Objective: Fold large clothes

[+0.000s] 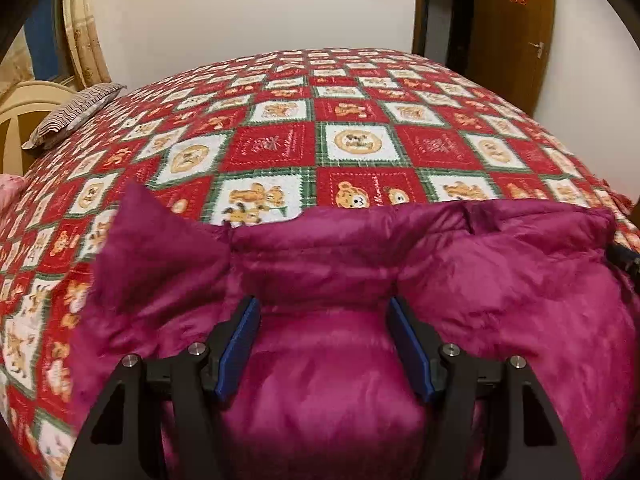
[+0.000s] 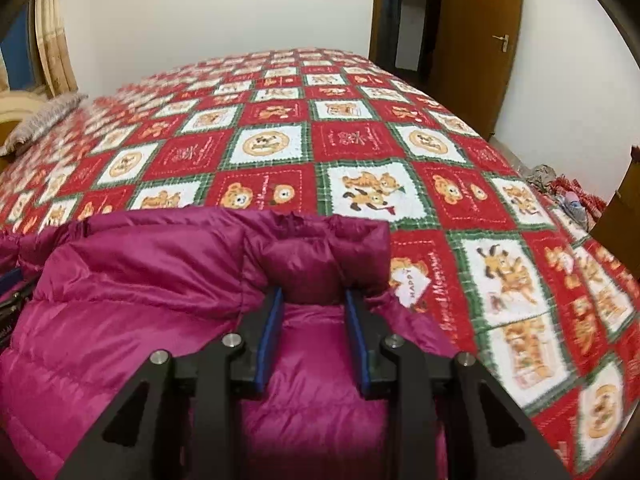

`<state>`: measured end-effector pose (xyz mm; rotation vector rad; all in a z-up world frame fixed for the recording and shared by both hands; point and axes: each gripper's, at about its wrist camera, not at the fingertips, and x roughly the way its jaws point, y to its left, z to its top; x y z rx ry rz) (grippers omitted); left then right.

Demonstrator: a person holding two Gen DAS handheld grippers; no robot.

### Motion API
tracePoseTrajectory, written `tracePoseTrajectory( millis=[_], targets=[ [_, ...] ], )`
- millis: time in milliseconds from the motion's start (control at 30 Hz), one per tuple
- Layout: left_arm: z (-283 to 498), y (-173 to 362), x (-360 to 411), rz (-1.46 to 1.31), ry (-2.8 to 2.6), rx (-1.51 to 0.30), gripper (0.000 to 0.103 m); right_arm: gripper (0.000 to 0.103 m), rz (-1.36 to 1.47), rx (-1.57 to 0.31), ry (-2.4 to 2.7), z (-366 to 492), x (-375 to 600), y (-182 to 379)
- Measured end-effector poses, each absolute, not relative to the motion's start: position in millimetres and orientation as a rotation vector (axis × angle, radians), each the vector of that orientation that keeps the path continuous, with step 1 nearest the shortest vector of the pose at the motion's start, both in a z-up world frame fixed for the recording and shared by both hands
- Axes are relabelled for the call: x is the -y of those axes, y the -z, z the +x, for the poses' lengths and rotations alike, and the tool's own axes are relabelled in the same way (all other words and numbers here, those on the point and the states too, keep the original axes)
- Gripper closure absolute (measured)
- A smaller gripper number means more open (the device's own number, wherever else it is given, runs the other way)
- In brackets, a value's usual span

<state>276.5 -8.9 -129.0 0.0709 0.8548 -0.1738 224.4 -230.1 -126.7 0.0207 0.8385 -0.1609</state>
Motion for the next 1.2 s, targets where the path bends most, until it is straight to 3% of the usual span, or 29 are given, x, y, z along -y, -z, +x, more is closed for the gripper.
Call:
tracePoseTrajectory(
  millis=[100,267,700,833,1200],
  targets=[
    [249,103,-19,0.014,0.188,-0.811,0.036,0.077,0.092,-0.732,0.095,187,224,91],
    [195,82,-71,-0.033,0.12,-0.752,0.036,0.077,0.118,-0.711,-0.022,143,187,73],
    [170,138,-101,-0.267,0.066,-0.875,0.035,0.077,0.087,-0.828,-0.103,150,96,152],
    [162,145,-103,-0.293,0.073,-0.856,0.031,0.077,0.097,-0.823,-0.114,149,102,155],
    [155,145,-87,-0.392,0.163,-0.824,0.032,0.077,0.096,-0.804,-0.113,144,102,157]
  ],
)
